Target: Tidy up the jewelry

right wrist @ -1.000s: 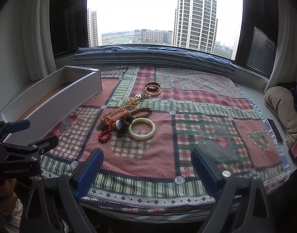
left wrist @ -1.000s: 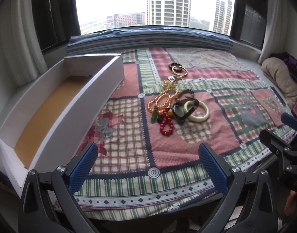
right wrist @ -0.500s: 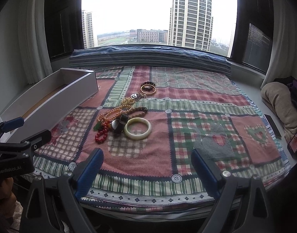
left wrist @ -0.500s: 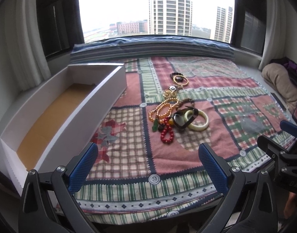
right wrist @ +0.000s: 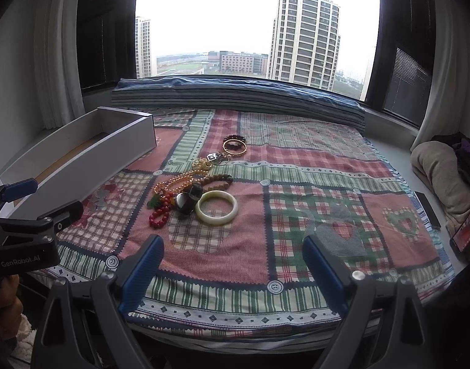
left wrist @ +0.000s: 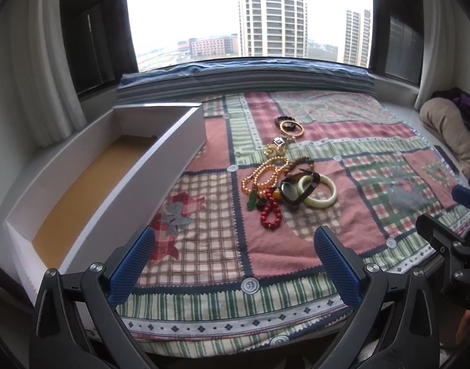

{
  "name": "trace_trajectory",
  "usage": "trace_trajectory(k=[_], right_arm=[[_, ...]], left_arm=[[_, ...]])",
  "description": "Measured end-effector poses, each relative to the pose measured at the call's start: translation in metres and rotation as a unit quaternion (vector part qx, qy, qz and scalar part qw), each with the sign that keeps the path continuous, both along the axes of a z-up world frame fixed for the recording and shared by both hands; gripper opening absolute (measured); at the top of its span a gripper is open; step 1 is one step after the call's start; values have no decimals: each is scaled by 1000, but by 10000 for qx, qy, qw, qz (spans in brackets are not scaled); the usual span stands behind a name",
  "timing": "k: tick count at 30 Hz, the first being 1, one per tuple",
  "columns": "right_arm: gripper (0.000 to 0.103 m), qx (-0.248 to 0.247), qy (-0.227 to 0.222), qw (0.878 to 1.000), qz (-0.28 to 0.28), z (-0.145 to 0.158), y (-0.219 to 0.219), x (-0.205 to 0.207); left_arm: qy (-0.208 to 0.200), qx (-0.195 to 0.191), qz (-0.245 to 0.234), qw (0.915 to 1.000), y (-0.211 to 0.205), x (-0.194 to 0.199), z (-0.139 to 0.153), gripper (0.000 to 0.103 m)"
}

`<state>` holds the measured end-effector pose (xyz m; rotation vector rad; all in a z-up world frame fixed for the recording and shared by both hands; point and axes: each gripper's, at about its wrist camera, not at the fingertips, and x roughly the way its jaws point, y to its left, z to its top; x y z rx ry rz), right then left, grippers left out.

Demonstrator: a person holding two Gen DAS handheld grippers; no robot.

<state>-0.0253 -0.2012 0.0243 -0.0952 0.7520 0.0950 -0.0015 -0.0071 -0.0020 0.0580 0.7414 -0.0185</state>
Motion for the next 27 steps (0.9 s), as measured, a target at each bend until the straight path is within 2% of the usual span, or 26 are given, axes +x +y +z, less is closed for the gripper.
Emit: trace_trajectory(k=[8, 14, 20, 24, 27], right_arm=[[93, 227, -134, 9995, 188, 4, -1, -4], [93, 30, -208, 9992, 334, 5, 9, -7], [93, 405, 40, 9991, 137, 2, -5, 0], [93, 360, 38, 9993, -95, 1, -14, 2], [93, 299, 20, 9994, -197, 1, -17, 3]], left_arm=[[-130, -43, -40, 9999, -1, -3, 5, 103], [-167, -8, -20, 9999, -3, -4, 6, 103], [-271, 107, 111, 9995, 0, -5, 9, 103], [-357, 205, 50, 9991, -2, -6, 9, 103], [-278, 182, -43, 9994, -4, -4, 7, 103]])
